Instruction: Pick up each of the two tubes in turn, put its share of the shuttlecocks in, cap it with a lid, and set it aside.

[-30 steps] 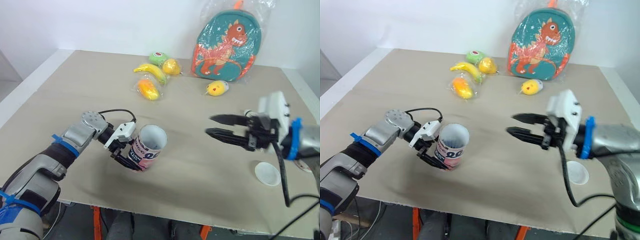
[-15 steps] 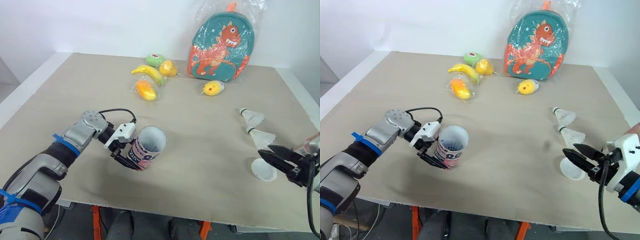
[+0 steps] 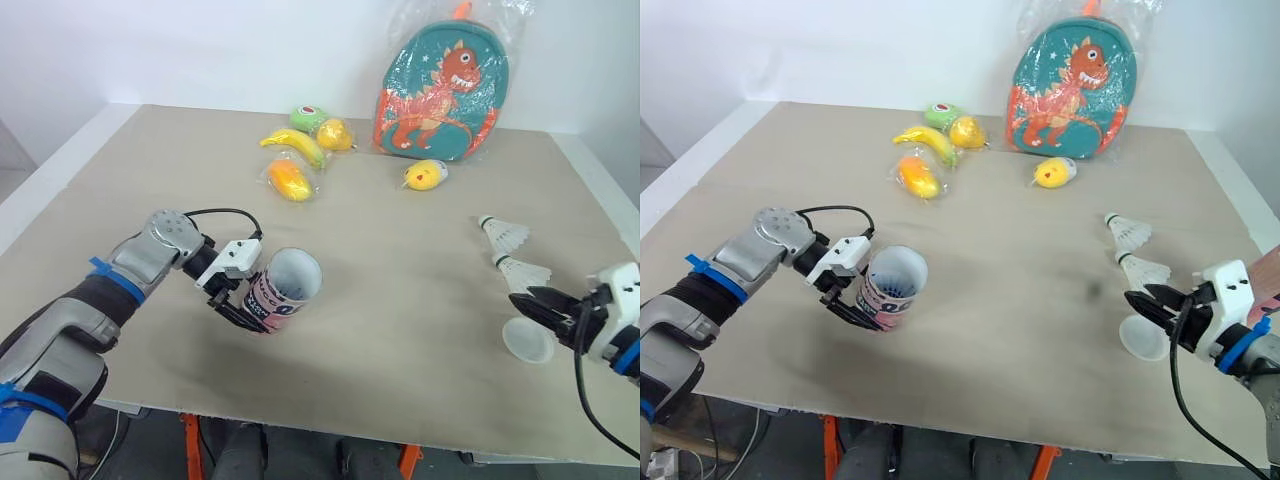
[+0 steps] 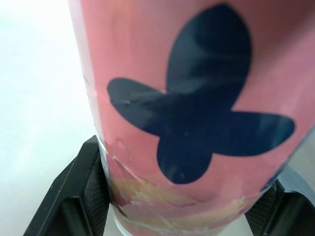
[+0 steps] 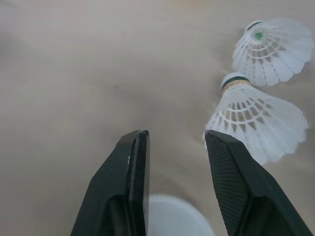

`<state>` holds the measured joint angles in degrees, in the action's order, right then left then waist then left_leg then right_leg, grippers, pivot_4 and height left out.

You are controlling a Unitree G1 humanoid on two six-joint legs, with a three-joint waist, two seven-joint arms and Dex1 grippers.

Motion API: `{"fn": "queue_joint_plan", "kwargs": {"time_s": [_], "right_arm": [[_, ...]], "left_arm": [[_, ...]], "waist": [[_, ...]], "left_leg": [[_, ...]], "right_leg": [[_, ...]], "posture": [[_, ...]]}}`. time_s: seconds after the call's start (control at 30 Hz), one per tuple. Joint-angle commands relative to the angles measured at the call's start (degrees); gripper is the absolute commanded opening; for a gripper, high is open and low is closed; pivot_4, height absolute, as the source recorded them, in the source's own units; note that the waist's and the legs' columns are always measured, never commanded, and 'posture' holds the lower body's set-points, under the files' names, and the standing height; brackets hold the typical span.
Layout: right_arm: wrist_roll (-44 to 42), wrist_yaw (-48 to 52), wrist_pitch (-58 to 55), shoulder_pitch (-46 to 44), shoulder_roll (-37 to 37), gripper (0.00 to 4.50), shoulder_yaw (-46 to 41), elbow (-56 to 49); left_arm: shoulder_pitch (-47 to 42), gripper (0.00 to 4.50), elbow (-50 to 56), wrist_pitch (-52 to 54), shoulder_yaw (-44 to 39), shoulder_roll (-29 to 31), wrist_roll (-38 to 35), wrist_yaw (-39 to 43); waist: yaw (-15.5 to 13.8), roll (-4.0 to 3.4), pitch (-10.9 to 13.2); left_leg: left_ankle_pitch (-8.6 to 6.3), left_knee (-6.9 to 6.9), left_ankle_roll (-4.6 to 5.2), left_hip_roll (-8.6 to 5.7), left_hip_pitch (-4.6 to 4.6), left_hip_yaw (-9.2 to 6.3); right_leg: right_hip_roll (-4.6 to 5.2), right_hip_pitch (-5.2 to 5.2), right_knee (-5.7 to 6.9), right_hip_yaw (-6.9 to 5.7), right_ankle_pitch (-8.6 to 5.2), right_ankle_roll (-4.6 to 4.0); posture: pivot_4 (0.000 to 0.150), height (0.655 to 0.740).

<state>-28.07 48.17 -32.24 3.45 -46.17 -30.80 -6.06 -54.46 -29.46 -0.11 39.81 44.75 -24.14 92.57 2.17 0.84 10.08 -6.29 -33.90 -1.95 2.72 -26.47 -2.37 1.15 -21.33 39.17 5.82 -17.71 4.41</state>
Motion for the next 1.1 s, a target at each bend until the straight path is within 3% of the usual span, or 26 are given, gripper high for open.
{"fn": "queue_joint_plan", "kwargs": {"time_s": [0.03, 0.2, 0.57, 0.77, 1.1], "right_arm": [[1.6, -1.3, 2.1, -2.7, -0.6, 2.0, 1.6, 2.1], [3.0, -2.9, 3.4, -5.1, -0.4, 2.0, 3.1, 4.3], [-4.1, -0.1, 0.6, 1.1, -0.8, 2.0, -4.8, -0.3], [-3.3, -2.6, 0.6, 2.0, -2.1, 2.0, -9.8, 1.8], [-3.3, -3.6, 0.0, 0.1, -0.7, 2.0, -4.6, 0.7]], "left_arm": [[-1.3, 2.96, 0.5, -0.3, 1.7, 2.3, -1.6, -0.1], [-1.8, 2.96, 0.8, -1.0, 4.0, 4.1, -2.2, -0.1], [-1.9, 2.96, 0.4, -1.3, 4.6, 4.3, -3.2, -0.1], [-2.3, 2.96, -0.1, -1.6, 5.2, 3.7, -3.7, -0.1], [-3.0, 2.96, -1.4, -2.3, 5.6, 2.9, -3.8, -0.1]], "waist": [[0.0, 0.0, 0.0], [0.0, -0.01, 0.0], [0.0, -0.02, 0.0], [0.0, -0.02, 0.0], [0.0, -0.04, 0.0]], "left_leg": [[0.0, 0.0, 0.0, -0.01, 0.0, 0.0], [0.0, -0.01, 0.0, 0.0, 0.0, 0.0], [0.0, 0.01, 0.0, 0.0, 0.0, 0.0], [0.0, -0.02, 0.0, 0.0, 0.0, 0.01], [0.0, -0.06, 0.01, -0.01, 0.01, 0.02]], "right_leg": [[0.0, 0.01, 0.0, 0.0, 0.0, 0.01], [0.0, 0.01, 0.0, -0.01, 0.01, 0.01], [0.0, 0.01, 0.0, -0.01, -0.01, 0.0], [0.01, 0.02, 0.0, 0.01, 0.03, 0.02], [0.02, 0.03, 0.0, 0.03, 0.05, 0.02]], "posture": [[0.15, 0.74], [0.15, 0.74], [0.15, 0.74], [0.15, 0.74], [0.15, 0.74]]}}
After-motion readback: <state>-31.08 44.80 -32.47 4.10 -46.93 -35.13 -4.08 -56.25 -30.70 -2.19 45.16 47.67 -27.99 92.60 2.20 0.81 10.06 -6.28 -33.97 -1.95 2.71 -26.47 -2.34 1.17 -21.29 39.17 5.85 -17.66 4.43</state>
